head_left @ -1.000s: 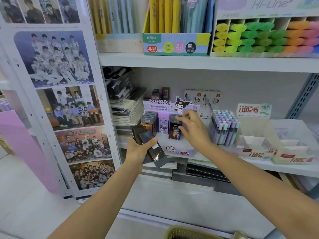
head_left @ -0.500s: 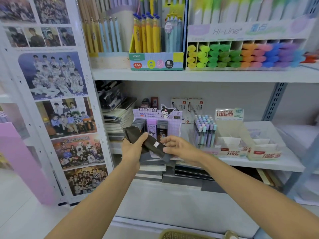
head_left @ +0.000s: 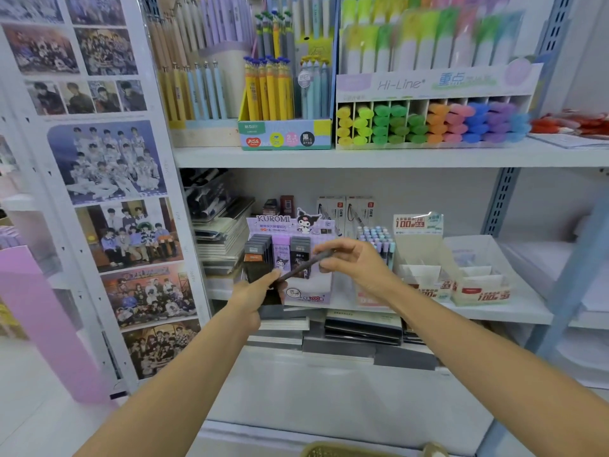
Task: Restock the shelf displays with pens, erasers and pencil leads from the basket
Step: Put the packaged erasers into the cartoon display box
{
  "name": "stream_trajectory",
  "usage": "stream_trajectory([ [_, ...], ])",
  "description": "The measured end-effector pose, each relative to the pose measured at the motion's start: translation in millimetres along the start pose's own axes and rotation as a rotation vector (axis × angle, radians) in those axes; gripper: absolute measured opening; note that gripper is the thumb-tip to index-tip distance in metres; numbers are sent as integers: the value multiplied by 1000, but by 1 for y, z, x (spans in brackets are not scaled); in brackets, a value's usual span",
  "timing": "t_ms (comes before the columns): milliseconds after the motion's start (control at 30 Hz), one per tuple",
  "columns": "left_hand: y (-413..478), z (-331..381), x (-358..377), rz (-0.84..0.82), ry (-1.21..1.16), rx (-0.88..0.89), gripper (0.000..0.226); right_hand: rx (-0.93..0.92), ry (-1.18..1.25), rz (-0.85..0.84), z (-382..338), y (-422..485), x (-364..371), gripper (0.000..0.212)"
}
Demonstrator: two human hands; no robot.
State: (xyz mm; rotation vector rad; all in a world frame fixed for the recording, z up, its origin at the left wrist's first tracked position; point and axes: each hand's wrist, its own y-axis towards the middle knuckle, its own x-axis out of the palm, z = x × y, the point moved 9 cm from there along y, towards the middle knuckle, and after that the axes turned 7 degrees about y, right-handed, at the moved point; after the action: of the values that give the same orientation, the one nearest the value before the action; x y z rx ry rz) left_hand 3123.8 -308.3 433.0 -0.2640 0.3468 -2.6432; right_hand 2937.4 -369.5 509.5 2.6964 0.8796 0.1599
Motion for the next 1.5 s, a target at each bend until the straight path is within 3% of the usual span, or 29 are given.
stream_trajectory([
  [133,1,-5,11,-79,-41,-26,27,-112,-204,174,-14,13,-10,12],
  [233,6,-1,9,-94,-24,16,20,-185,-447,260,-18,27,-16,4],
  [467,29,3,-3,-111,198,201,28,-166,-828,249,13,57,-16,8],
  [733,66,-7,-5,-106,202,214,27,-160,-1015,119,40,78,2,18],
  [967,83,-23,-18,17,279,241,20,-89,-1118,-47,41,105,8,17],
  [1133,83,-25,-20,3,264,254,9,-151,-1092,11,44,107,21,25],
  [1367,74,-31,-17,-54,222,219,26,-355,-1230,121,53,84,29,35],
  [1500,68,-26,-15,-70,195,222,29,-340,-1233,129,53,83,29,35],
])
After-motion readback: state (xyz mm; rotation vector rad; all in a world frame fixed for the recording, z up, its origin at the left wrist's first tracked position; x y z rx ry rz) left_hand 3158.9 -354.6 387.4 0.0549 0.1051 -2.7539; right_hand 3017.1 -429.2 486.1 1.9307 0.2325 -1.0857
